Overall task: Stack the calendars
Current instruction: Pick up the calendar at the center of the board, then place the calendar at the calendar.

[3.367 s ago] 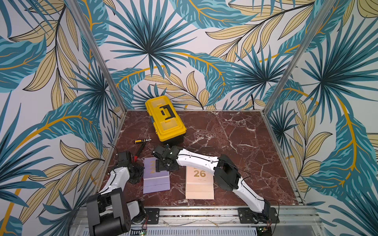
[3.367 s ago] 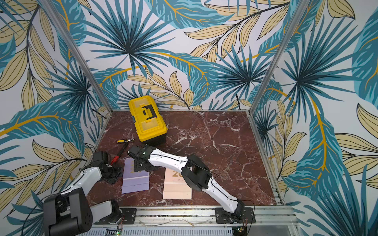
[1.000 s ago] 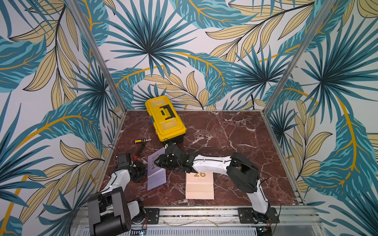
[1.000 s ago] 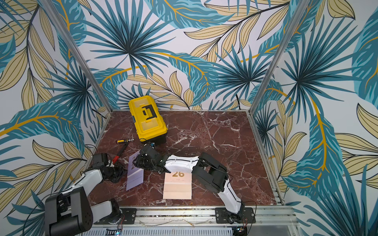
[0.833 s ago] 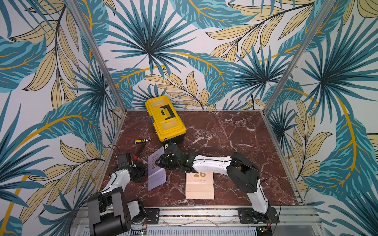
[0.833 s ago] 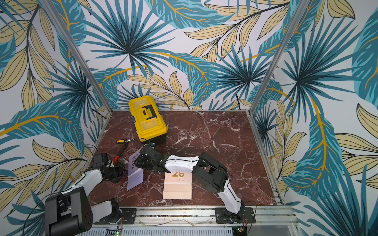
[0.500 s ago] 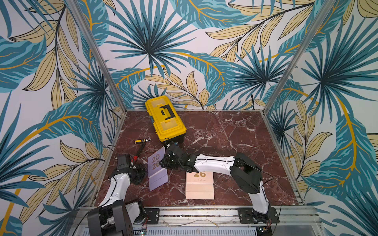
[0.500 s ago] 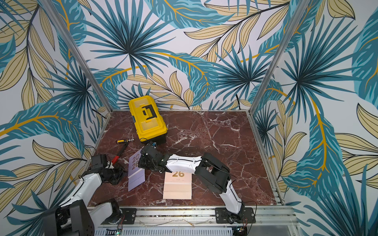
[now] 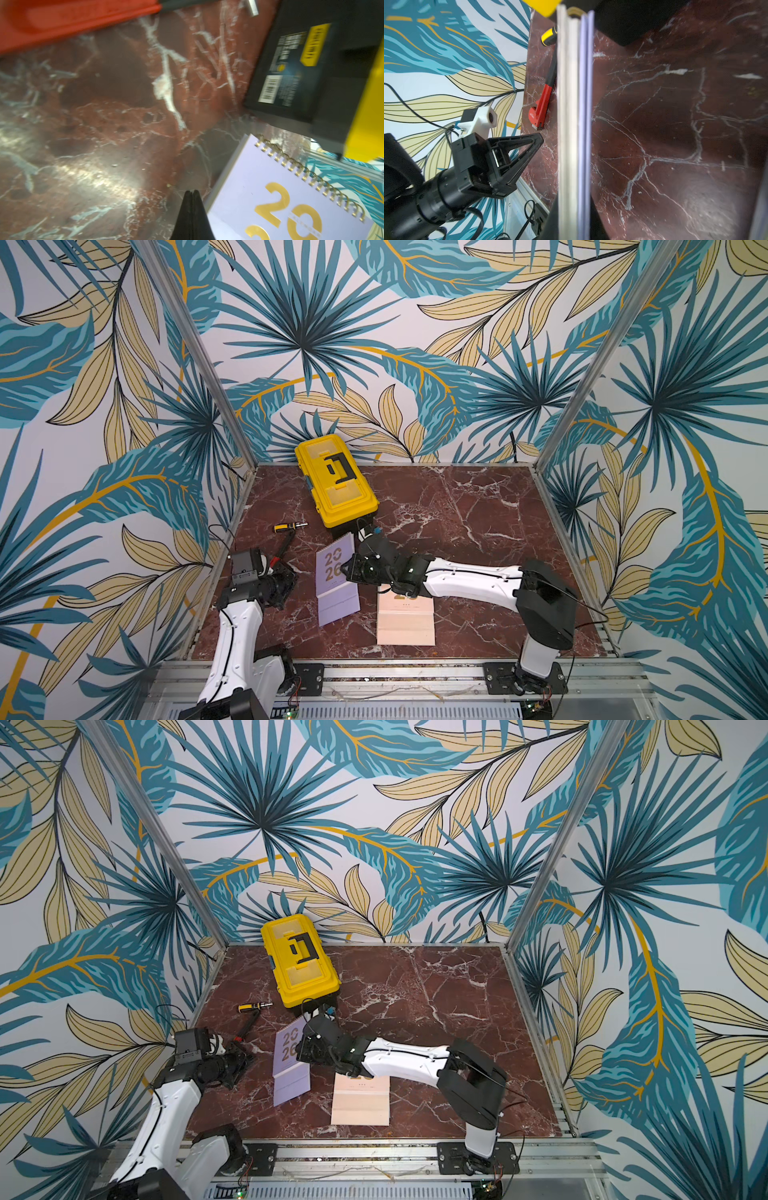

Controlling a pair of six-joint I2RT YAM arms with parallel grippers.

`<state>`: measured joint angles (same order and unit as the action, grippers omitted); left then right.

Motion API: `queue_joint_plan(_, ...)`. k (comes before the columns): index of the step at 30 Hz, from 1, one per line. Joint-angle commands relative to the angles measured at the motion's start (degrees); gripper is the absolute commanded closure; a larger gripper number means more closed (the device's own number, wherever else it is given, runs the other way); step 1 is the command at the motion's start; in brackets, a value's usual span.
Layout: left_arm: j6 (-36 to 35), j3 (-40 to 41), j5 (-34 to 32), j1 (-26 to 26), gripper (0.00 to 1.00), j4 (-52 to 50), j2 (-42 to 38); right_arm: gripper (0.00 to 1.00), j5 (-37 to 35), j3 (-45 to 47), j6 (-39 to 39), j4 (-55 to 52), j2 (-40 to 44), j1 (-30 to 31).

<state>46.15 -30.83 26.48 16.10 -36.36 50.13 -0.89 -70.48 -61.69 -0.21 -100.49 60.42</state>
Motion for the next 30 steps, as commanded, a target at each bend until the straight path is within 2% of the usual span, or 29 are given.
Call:
queue_joint_plan(1,1.8,-3.4,0.4,-3.0,1.00,-1.6,-1.8,1.00,-3.1,3.1,0.1,-2.4,5.2,-1.1)
queue_joint_plan(8,3.4,-6.3,-1.6,-10.5,1.00,-1.6,-2.9,1.00,-2.8,16.2,-2.1,1.5,17.3,-3.0)
queue_joint_plan(13,4.0,-7.9,-2.2,-14.6,0.91,-1.5,-4.4,1.00,-0.9,24.4,-1.4,5.3,26.0,-4.9)
queue_joint_plan(18,5.2,-7.1,3.4,-17.9,0.76,2.0,-4.4,1.00,-0.4,34.0,-2.0,11.2,35.2,-7.1)
queue_joint_plan(21,6.2,-6.9,3.6,-21.0,0.71,2.5,-5.3,1.00,0.8,38.2,-3.1,13.0,40.2,-8.5)
queue_joint_plan(27,10.4,-5.0,1.8,-27.1,0.69,6.5,-6.4,1.00,4.7,48.6,-4.5,20.3,48.1,-11.7)
queue_joint_plan(30,11.5,-5.1,0.2,-31.4,0.68,9.0,-5.0,1.00,4.5,51.0,-4.0,18.9,52.0,-12.7)
